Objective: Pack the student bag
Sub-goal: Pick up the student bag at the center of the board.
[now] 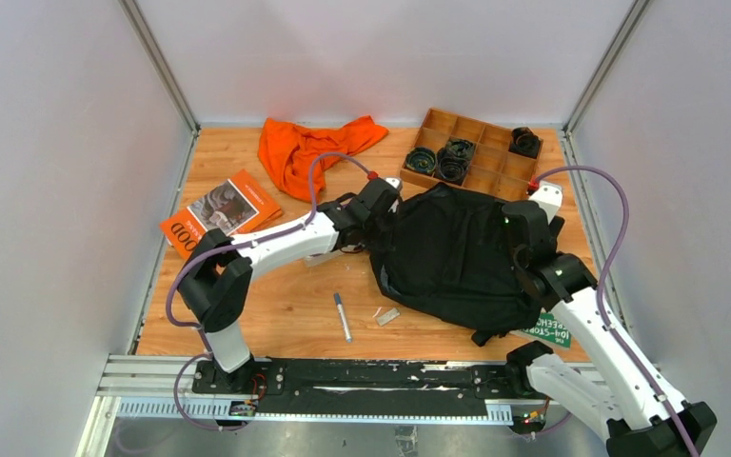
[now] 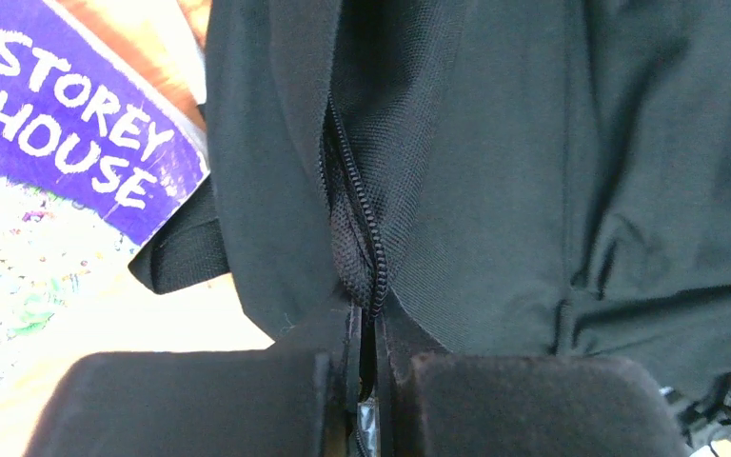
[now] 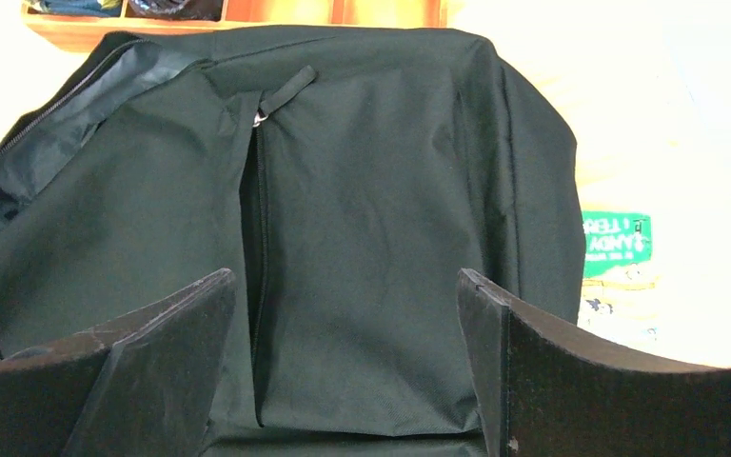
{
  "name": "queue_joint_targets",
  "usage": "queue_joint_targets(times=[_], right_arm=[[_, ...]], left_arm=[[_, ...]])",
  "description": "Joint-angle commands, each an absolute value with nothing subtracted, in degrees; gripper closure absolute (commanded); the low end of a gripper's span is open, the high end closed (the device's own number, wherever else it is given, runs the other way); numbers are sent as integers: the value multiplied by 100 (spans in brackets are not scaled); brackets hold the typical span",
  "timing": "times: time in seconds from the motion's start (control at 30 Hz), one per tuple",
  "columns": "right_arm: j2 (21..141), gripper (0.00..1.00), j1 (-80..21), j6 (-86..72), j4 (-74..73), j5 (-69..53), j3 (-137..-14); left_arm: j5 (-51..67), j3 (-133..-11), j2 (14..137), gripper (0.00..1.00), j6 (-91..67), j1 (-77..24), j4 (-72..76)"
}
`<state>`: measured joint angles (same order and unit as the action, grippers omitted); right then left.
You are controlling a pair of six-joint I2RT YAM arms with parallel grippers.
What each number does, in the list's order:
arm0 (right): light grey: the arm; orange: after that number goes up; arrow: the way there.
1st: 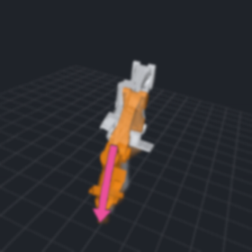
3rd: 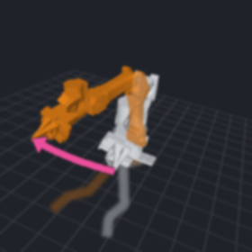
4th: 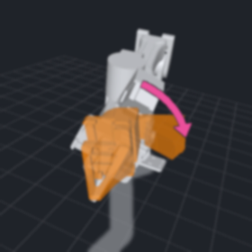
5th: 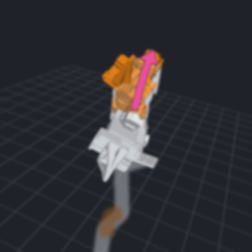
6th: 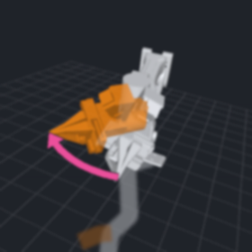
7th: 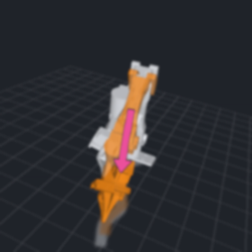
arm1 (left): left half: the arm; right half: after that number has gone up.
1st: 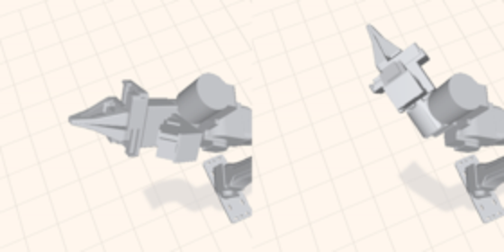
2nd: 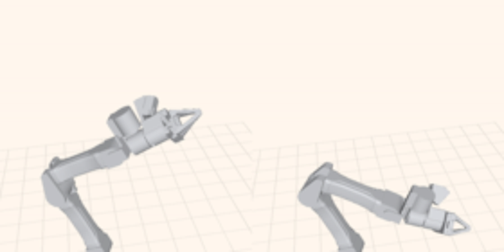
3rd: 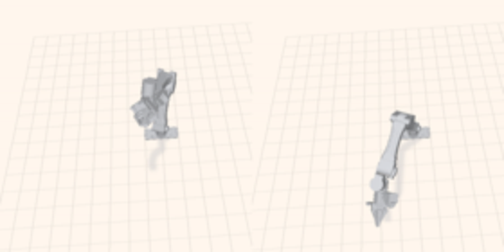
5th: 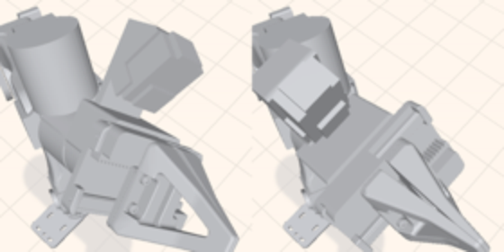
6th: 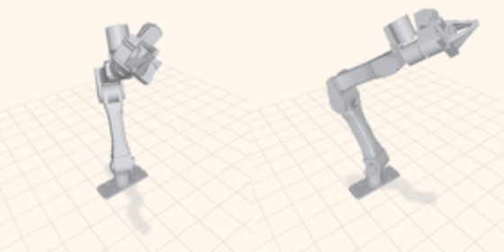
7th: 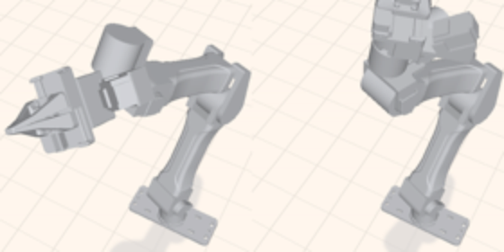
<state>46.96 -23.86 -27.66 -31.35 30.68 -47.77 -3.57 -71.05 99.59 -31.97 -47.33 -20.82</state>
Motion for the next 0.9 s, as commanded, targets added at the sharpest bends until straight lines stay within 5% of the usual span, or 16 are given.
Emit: queue_joint_targets(times=[0.0, 0.47, 0.7, 0.87], right_arm=[[4770, 11, -2466, -2535, -3206, 2755, -4893], [4516, 14, -2373, -2195, -3829, 2173, -5218], [5130, 16, -708, -2871, -3195, -1111, -4809], [5618, 23, -460, -3300, -2115, -1679, -4297]], left_arm=[[-64, -7802, 9732, 100, -3029, -4735, -2318], [488, -9615, 9750, 100, -2831, -4720, -2599], [711, -9462, 9849, 100, -2896, -4702, -2513], [905, -9334, 9811, 100, -2873, -4702, -2371]])
